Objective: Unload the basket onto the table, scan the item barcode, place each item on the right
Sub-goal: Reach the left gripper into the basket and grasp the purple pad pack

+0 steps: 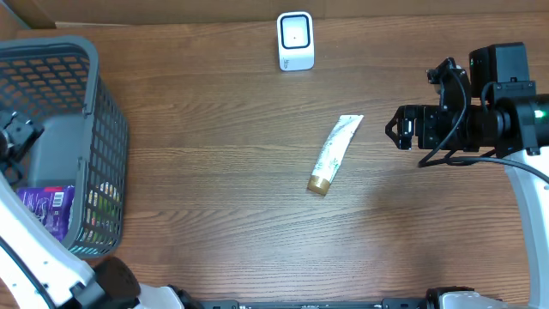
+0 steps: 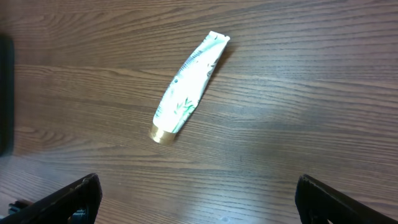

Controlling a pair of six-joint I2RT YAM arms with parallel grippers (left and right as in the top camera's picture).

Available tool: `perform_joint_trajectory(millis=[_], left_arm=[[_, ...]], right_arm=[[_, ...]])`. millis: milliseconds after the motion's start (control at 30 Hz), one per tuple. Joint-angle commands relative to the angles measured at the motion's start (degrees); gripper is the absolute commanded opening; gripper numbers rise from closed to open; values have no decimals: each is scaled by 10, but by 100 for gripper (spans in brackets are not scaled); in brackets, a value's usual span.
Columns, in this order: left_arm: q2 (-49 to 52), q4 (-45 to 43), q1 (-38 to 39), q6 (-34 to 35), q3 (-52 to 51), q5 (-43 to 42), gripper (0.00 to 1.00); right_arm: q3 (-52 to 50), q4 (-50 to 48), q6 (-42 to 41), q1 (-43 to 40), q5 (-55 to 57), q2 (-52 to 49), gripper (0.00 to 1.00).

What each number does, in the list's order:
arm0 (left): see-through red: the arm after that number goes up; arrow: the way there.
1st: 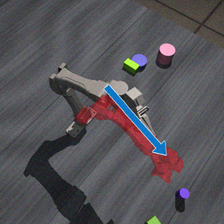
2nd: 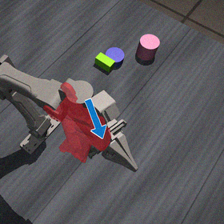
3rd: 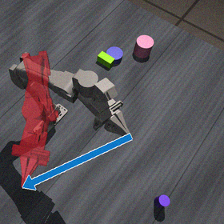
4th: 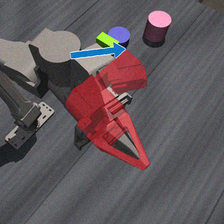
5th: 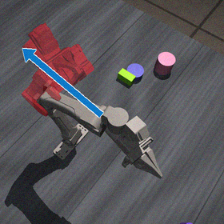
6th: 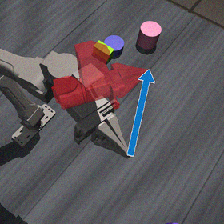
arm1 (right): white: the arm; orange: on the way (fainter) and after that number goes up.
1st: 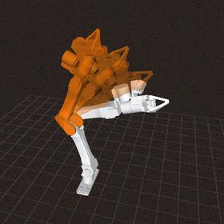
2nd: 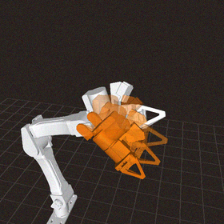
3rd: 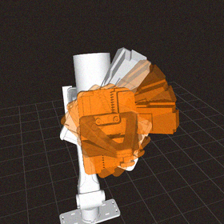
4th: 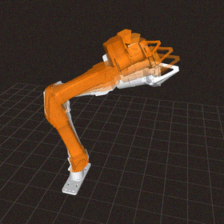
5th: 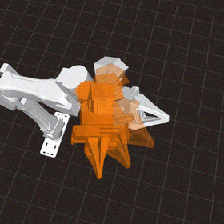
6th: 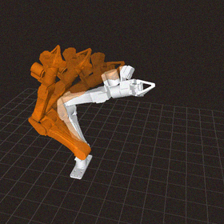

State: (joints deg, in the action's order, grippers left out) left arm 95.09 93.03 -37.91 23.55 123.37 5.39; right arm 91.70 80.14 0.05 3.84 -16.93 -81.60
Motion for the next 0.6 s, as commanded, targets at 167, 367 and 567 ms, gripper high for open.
perform_joint_trajectory(millis=[167,367,567], left_arm=[[32,-82,-49,5,-181,-9,71],[32,-167,-49,12,-313,-14,70],[32,-262,-50,13,-380,7,72]], right_arm=[[13,-3,4,3,2,2,100],[13,-3,4,3,2,2,100],[13,-3,4,3,2,2,100]])
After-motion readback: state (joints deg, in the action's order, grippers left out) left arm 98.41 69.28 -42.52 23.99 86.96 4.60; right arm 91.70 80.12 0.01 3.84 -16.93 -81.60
